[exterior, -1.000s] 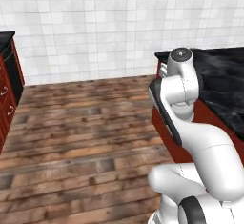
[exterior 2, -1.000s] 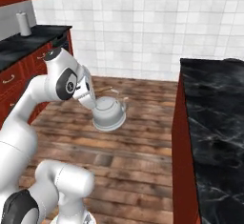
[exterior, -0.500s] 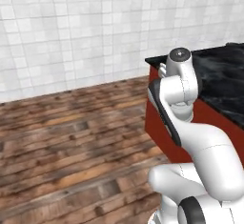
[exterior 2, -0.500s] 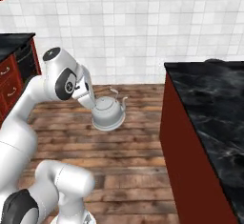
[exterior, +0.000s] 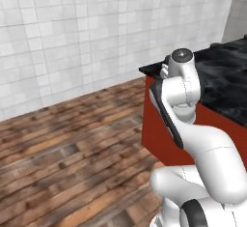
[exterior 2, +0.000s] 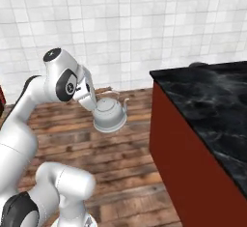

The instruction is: The kettle is done boiling. Turn off the stove, then wait for 300 timesteps before moving the kettle to the dining table.

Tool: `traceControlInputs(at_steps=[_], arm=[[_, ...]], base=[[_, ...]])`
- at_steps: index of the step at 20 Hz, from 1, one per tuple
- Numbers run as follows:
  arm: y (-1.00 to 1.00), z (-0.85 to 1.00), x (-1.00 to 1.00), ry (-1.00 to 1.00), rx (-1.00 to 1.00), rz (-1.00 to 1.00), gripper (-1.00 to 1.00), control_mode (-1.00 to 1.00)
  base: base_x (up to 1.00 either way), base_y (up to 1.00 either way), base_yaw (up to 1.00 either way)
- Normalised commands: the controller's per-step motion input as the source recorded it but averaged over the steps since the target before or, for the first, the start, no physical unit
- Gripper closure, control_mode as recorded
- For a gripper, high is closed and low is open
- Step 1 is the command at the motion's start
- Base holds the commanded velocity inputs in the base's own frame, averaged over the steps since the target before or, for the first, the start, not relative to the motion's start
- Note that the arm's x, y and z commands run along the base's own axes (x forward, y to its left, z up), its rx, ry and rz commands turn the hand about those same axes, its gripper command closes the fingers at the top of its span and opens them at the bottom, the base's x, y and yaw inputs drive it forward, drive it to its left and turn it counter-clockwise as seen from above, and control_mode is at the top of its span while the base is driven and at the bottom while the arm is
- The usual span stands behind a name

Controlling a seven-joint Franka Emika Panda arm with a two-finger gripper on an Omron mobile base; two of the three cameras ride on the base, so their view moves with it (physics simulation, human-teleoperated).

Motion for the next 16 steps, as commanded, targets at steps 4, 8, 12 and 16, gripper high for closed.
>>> traceControlInputs(at_steps=[4, 8, 12, 16], arm=[[0.00, 0.00, 0.00, 0.00, 0.00, 0.00, 1.00, 1.00], [0.00, 0.00, 0.00, 0.00, 0.00, 0.00, 1.00, 1.00], [0.00, 0.00, 0.00, 0.00, 0.00, 0.00, 1.00, 1.00], [0.00, 0.00, 0.00, 0.00, 0.00, 0.00, 1.00, 1.00]], base=[[0.73, 0.69, -0.38], [0.72, 0.69, -0.38], [0.73, 0.67, -0.38], [0.71, 0.67, -0.38]])
